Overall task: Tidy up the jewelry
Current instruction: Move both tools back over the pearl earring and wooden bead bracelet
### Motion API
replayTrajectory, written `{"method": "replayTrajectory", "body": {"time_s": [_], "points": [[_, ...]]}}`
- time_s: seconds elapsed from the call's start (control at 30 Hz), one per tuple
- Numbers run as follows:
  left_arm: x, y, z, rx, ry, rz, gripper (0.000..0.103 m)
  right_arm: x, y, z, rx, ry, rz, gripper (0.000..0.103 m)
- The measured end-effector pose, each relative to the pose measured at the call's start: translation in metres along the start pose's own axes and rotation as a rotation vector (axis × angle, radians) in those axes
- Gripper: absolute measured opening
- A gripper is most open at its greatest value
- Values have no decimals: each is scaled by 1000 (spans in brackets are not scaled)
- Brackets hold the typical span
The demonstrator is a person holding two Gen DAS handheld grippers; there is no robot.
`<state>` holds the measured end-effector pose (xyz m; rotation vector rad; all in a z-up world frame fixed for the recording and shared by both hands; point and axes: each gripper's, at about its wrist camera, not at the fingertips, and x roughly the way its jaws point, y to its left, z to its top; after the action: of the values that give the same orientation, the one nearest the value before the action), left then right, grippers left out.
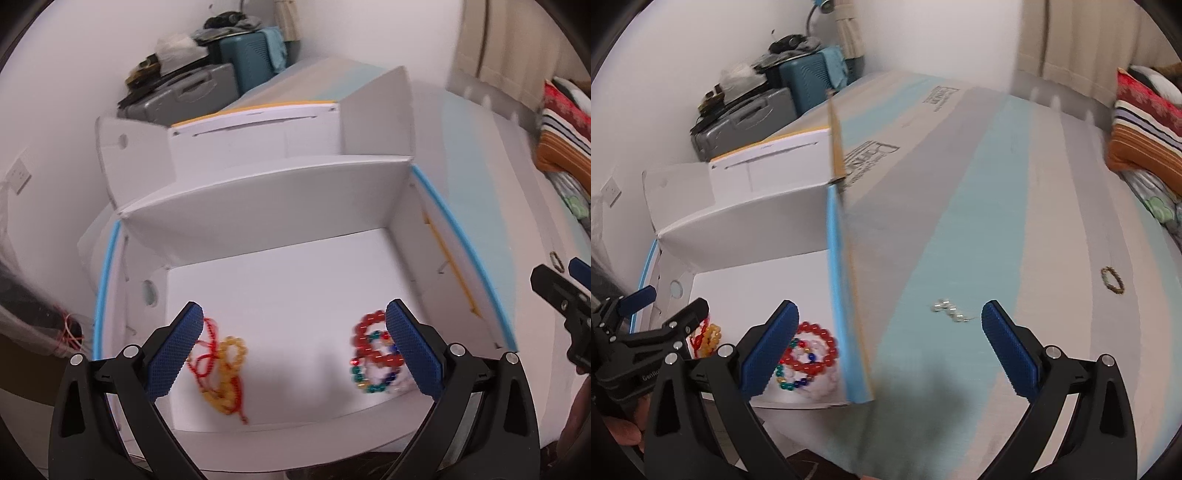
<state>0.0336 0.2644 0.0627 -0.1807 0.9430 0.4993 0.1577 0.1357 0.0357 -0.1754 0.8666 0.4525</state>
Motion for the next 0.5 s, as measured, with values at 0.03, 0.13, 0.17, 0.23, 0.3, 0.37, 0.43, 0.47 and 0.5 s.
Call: {"method": "replayTrajectory", "body": {"time_s": [0.03,0.13,0.17,0.23,0.3,0.37,0.43,0.47,0.5], "points": [[-1,-7,1,8,-2,-10,97,-2,-8,0,7,-5,-6,95],[-3,-27,2,33,-8,-38,97,-8,-28,2,26,-15,-21,95],[-4,-33,3,42,-14,-46,97,-9,-34,2,31,-18,-27,95],[-6,-49,4,60,-25,-65,97,-12,-47,3,40,-23,-42,95],[-7,-65,6,82,-28,-84,97,-15,-62,3,45,-31,-62,95],[-9,-79,7,100,-37,-106,97,-19,-76,3,43,-35,-84,95],[-11,-95,8,116,-44,-122,97,-22,-90,3,51,-42,-104,95],[-12,-102,8,121,-46,-129,97,-23,-101,3,57,-43,-115,95],[-12,-113,9,130,-47,-142,97,-24,-106,3,59,-44,-121,95]]}}
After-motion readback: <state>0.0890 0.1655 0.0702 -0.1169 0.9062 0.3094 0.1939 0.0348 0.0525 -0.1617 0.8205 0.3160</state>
